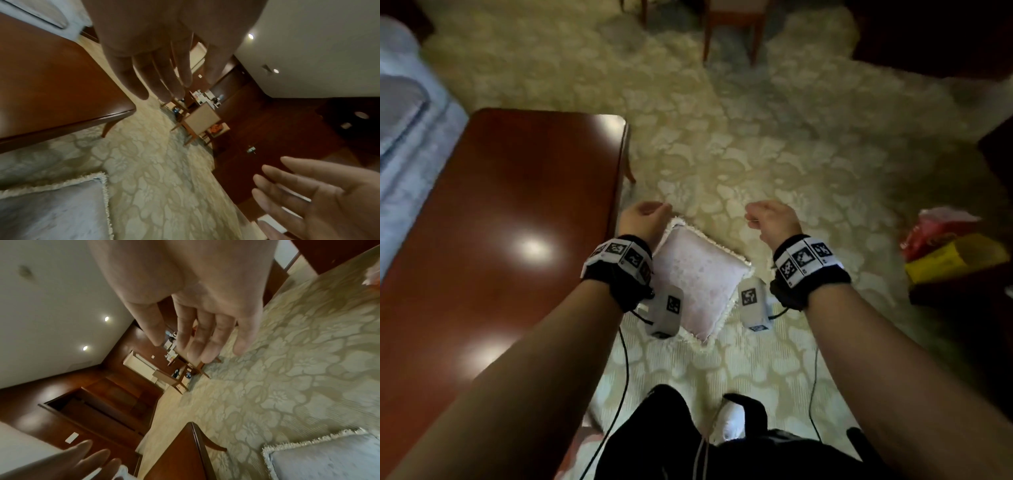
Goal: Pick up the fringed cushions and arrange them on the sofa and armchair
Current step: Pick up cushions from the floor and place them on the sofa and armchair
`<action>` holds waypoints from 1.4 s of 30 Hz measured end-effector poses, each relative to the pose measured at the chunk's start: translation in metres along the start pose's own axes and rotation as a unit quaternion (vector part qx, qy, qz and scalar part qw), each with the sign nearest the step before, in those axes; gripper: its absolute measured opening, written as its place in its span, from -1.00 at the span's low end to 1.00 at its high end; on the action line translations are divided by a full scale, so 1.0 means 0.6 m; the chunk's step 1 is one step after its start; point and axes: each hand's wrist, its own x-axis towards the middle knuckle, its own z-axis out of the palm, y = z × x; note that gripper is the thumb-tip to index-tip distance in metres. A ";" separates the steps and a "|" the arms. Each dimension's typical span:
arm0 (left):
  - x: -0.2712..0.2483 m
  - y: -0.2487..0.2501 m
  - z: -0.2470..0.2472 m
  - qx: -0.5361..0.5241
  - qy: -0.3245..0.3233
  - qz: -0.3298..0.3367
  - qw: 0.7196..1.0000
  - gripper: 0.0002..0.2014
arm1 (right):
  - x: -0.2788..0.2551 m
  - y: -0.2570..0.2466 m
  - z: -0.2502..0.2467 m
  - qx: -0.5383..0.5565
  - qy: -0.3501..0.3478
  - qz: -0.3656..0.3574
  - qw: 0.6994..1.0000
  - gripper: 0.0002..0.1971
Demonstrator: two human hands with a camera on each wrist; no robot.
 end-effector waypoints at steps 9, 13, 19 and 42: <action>0.207 -0.043 0.025 -0.048 0.060 -0.113 0.991 -0.70 | 0.236 -0.044 0.074 -0.075 -0.062 0.019 0.995 -0.86; 0.296 -0.069 0.055 -0.064 0.071 -0.162 0.982 -0.68 | 0.343 -0.040 0.085 -0.105 -0.060 0.037 0.992 -0.81; 0.381 -0.174 0.105 -0.088 0.125 -0.261 0.953 -0.82 | 0.519 0.025 0.133 -0.169 -0.104 0.071 0.977 -0.82; 0.518 -0.804 0.405 -0.088 0.205 -0.505 0.834 -0.16 | 0.902 0.640 0.279 -0.399 -0.215 0.138 0.881 -0.44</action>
